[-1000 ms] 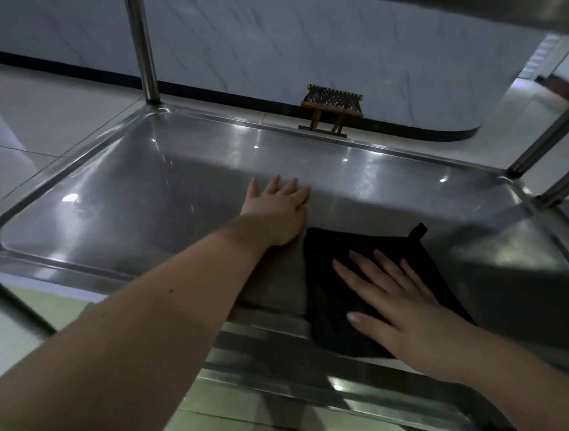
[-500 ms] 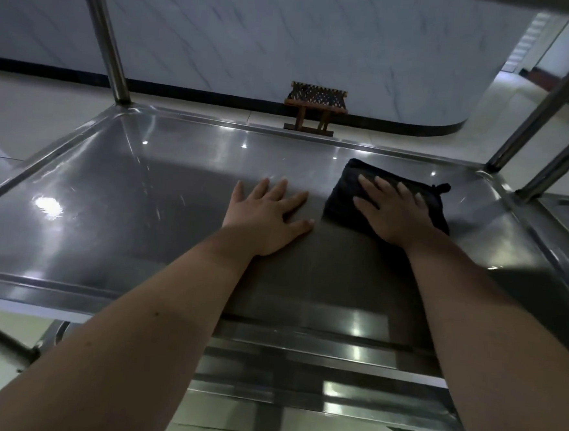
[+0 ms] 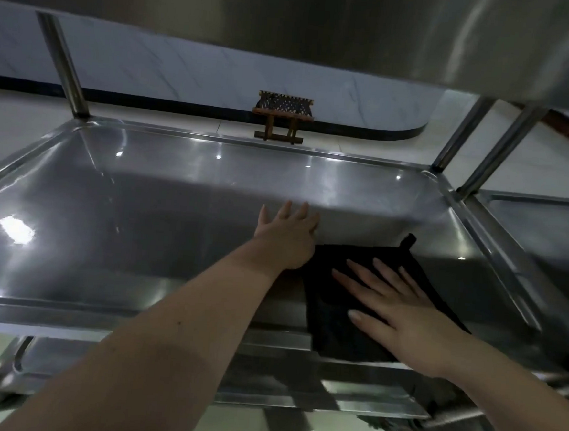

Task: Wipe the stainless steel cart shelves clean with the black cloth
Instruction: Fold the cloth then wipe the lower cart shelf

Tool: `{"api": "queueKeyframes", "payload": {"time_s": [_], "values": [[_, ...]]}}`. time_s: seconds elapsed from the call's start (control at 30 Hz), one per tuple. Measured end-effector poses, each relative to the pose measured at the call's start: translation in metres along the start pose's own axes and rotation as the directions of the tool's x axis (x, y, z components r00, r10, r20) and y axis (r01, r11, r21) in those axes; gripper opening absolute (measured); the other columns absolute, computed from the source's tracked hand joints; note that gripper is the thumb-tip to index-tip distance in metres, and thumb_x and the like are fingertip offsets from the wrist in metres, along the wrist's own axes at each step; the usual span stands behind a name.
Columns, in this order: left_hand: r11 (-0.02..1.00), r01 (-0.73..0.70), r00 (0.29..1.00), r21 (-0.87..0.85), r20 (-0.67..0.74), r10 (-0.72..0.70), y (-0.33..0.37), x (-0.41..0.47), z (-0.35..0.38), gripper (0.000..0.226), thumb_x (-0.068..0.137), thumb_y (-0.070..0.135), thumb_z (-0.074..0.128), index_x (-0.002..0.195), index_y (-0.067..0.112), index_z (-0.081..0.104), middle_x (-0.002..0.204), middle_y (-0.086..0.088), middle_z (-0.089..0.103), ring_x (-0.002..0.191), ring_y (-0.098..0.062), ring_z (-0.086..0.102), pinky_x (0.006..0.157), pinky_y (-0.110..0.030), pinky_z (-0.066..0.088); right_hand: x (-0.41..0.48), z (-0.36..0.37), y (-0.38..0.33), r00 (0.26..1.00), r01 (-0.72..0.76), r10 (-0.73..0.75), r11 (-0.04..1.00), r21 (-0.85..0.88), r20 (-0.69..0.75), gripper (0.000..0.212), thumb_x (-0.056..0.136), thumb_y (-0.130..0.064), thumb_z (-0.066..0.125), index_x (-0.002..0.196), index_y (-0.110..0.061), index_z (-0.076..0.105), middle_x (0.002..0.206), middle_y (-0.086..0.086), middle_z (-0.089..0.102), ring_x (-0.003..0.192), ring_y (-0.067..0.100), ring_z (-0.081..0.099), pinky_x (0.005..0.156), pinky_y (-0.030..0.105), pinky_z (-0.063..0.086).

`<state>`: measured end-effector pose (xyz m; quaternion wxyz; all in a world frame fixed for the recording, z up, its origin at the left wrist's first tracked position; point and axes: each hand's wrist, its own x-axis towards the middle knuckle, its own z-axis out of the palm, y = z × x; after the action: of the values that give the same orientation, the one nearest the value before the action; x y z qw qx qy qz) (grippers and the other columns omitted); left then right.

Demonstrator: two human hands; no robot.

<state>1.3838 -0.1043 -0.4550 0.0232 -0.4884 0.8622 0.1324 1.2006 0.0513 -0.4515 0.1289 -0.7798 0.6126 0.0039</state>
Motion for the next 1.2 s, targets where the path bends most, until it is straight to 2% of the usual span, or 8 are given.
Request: {"api": "queueKeyframes", "payload": {"time_s": [0.17, 0.4, 0.67, 0.8, 0.9, 1.03, 1.13, 1.2], "values": [[0.999, 0.045, 0.985, -0.007, -0.168, -0.046, 0.006, 0.000, 0.019, 0.052, 0.104, 0.039, 0.018, 0.155, 0.032, 0.011, 0.163, 0.011, 0.002, 0.150, -0.018, -0.003, 0.115, -0.061, -0.008, 0.068, -0.018, 0.070, 0.966, -0.239, 0.234, 0.970, -0.038, -0.111, 0.052, 0.098, -0.059, 0.025, 0.145, -0.059, 0.002, 0.161, -0.022, 0.001, 0.150, 0.021, 0.001, 0.119, 0.043, 0.000], [0.998, 0.033, 0.990, 0.049, -0.137, -0.026, 0.006, 0.001, 0.025, 0.079, 0.081, 0.084, 0.013, 0.151, 0.048, 0.007, 0.163, 0.010, -0.005, 0.149, -0.020, -0.009, 0.114, -0.061, -0.011, 0.134, -0.039, 0.134, 0.834, -0.528, 0.521, 0.849, 0.011, -0.181, 0.057, 0.098, -0.064, 0.019, 0.152, -0.048, 0.010, 0.163, -0.011, 0.010, 0.149, 0.028, 0.007, 0.119, 0.052, 0.004], [0.998, 0.057, 0.986, 0.035, -0.161, -0.050, 0.005, 0.004, 0.025, 0.084, 0.076, 0.087, 0.012, 0.150, 0.049, 0.009, 0.163, 0.012, -0.003, 0.149, -0.017, -0.007, 0.116, -0.058, -0.008, 0.055, -0.022, 0.119, 0.892, -0.441, 0.436, 0.897, -0.026, -0.116, 0.056, 0.097, -0.062, 0.018, 0.149, -0.053, 0.001, 0.163, -0.015, 0.003, 0.150, 0.026, 0.002, 0.119, 0.049, 0.001], [0.999, 0.039, 0.987, 0.014, -0.156, -0.036, 0.005, 0.004, 0.025, 0.085, 0.074, 0.088, 0.012, 0.150, 0.049, 0.010, 0.163, 0.012, -0.001, 0.149, -0.018, -0.006, 0.115, -0.060, -0.008, -0.018, -0.008, 0.098, 0.924, -0.378, 0.381, 0.924, -0.055, 0.044, 0.050, 0.093, -0.065, 0.012, 0.131, -0.066, -0.020, 0.160, -0.023, -0.012, 0.149, 0.018, -0.012, 0.119, 0.042, -0.007], [1.000, 0.027, 0.987, 0.016, -0.161, -0.024, 0.007, 0.000, 0.020, 0.079, 0.080, 0.084, 0.020, 0.150, 0.046, 0.019, 0.163, 0.011, 0.002, 0.150, -0.021, -0.003, 0.112, -0.064, -0.010, -0.050, -0.009, 0.075, 0.950, -0.306, 0.305, 0.952, 0.013, 0.064, 0.051, 0.088, -0.071, 0.012, 0.130, -0.069, -0.017, 0.154, -0.031, -0.014, 0.147, 0.011, -0.016, 0.120, 0.038, -0.008], [0.957, -0.239, 0.922, 0.166, -0.271, 0.278, 0.030, -0.017, 0.009, 0.049, 0.097, 0.056, 0.031, 0.140, 0.036, 0.045, 0.159, 0.007, 0.026, 0.149, -0.017, 0.009, 0.116, -0.056, -0.013, -0.084, -0.014, 0.065, 0.976, -0.205, 0.209, 0.977, 0.060, -0.062, 0.082, 0.073, -0.089, 0.022, 0.143, -0.059, -0.006, 0.156, -0.027, -0.005, 0.148, 0.008, -0.011, 0.120, 0.033, -0.004], [0.876, -0.475, 0.867, -0.078, -0.208, 0.452, 0.072, -0.047, 0.016, 0.059, 0.094, 0.062, 0.033, 0.145, 0.034, 0.041, 0.155, 0.008, 0.034, 0.147, -0.012, 0.017, 0.121, -0.043, 0.001, -0.112, -0.003, 0.075, 0.964, -0.261, 0.256, 0.962, -0.080, -0.067, 0.107, 0.059, -0.098, 0.036, 0.141, -0.059, -0.020, 0.155, -0.022, -0.015, 0.146, 0.012, -0.019, 0.120, 0.036, -0.005], [0.824, -0.542, 0.839, -0.165, -0.163, 0.519, 0.100, -0.068, 0.028, 0.070, 0.088, 0.069, 0.040, 0.147, 0.032, 0.038, 0.156, 0.007, 0.033, 0.147, -0.011, 0.016, 0.121, -0.041, 0.002, -0.123, 0.007, 0.078, 0.952, -0.291, 0.276, 0.950, -0.113, -0.132, 0.105, 0.072, -0.077, 0.058, 0.144, -0.052, -0.013, 0.160, -0.011, -0.003, 0.150, 0.018, -0.006, 0.121, 0.036, 0.001]]}}
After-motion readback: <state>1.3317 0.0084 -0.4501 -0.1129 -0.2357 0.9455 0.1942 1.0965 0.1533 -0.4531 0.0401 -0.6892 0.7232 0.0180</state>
